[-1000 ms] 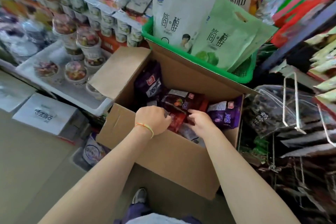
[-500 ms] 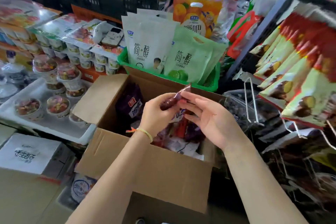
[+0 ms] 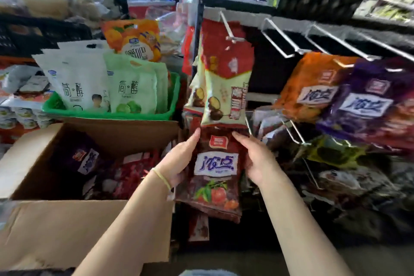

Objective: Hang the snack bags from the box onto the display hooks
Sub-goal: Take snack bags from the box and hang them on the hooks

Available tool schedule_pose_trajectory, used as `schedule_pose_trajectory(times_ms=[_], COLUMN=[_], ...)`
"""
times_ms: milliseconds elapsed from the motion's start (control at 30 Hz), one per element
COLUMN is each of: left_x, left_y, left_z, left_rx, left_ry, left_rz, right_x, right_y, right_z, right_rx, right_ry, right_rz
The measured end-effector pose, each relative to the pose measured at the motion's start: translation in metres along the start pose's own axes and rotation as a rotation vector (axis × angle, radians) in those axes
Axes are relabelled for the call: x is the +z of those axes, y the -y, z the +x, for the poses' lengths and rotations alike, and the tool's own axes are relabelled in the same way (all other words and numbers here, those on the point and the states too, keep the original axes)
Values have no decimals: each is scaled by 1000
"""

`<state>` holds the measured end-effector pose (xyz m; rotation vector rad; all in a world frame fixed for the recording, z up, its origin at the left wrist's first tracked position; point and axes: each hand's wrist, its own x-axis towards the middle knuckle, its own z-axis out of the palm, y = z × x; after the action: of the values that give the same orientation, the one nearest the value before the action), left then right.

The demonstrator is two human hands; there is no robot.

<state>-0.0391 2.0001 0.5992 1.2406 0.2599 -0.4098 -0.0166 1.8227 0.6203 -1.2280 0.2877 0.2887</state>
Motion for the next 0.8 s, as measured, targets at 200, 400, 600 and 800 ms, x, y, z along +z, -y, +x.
schedule_pose_trajectory(times_ms=[200,400,600,800], left_x=[135,249,305,307], left_y=[17,-5,-37,-57], left_z=[35,56,69,73], left_rx=[-14,247,548,663], left_ry=[78,71,-87,-290], left_rz=[-44,-101,-111,-168], right_x=[-118,-196,-216,-190], right_y=[53,126,194,215], right_z=[5,-6,-1,17], right_rx=[-67,-371,-580,-595], right_ry=[-170,-185,-143,-114], right_rz=[32,47,-2,-88])
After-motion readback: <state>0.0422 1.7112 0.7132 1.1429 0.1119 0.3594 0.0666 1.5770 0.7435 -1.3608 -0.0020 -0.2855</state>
